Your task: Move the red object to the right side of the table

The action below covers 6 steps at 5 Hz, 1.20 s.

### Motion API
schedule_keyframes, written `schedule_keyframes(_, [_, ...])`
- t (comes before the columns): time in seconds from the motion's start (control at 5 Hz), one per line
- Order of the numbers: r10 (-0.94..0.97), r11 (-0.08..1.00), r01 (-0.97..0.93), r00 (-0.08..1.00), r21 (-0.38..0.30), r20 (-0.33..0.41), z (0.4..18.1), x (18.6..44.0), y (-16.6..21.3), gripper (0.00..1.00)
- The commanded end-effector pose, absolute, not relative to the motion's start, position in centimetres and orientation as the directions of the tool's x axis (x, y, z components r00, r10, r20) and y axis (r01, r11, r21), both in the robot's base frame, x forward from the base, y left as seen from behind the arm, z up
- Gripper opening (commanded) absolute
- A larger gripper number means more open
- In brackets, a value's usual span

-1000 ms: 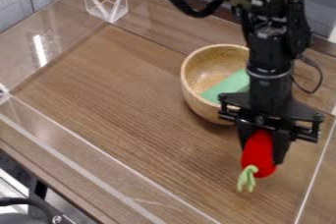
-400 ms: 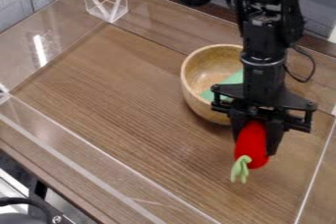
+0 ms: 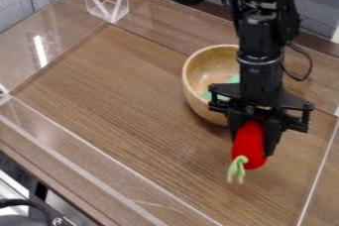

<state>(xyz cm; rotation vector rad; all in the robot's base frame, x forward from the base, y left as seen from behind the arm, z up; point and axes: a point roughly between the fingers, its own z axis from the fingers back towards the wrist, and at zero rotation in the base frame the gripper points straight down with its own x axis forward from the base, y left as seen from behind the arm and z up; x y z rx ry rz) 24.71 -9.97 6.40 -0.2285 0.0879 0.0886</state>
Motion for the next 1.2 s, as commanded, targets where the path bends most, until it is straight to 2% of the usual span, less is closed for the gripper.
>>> schedule_keyframes(0.0, [0.110,0.964,-0.119,0.993,-0.239,-0.049,7.5,24.5,-9.7,1.00])
schedule_keyframes(0.2, [0.140,0.960,-0.147,0.989,-0.240,-0.046,7.6,24.0,-9.3,0.00])
schedule_keyframes(0.4, [0.252,0.937,-0.255,0.967,-0.237,-0.043,7.3,24.4,-8.8,1.00])
schedule_keyframes(0.6, [0.359,0.903,-0.358,0.932,-0.236,-0.041,6.9,24.8,-8.5,1.00])
schedule_keyframes(1.0, [0.377,0.899,-0.375,0.926,-0.228,-0.036,6.9,24.8,-9.1,1.00])
